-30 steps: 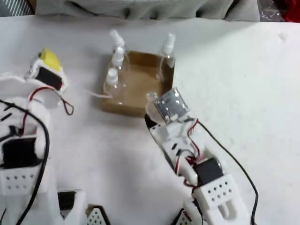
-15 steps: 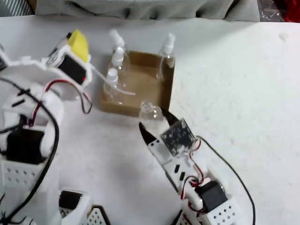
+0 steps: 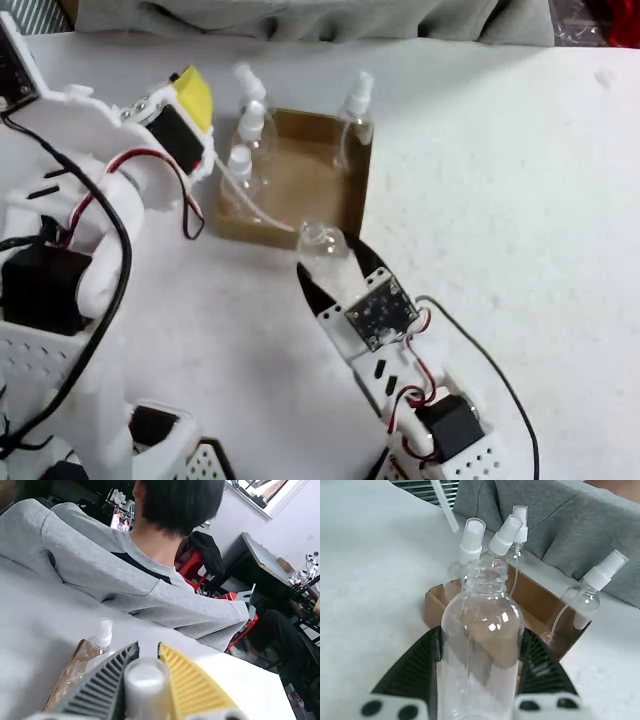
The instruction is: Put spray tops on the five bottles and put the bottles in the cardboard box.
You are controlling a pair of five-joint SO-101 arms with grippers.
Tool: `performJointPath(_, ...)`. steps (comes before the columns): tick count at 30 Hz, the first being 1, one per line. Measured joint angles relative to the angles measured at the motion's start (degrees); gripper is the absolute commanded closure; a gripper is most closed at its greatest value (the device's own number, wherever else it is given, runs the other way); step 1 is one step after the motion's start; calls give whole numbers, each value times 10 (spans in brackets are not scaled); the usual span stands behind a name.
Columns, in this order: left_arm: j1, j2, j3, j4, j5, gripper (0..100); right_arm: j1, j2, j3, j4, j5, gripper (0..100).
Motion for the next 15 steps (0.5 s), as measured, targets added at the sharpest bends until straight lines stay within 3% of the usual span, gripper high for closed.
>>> performJointPath(15,2,0,0,0,0,980,-45,-3,0,19,0,982)
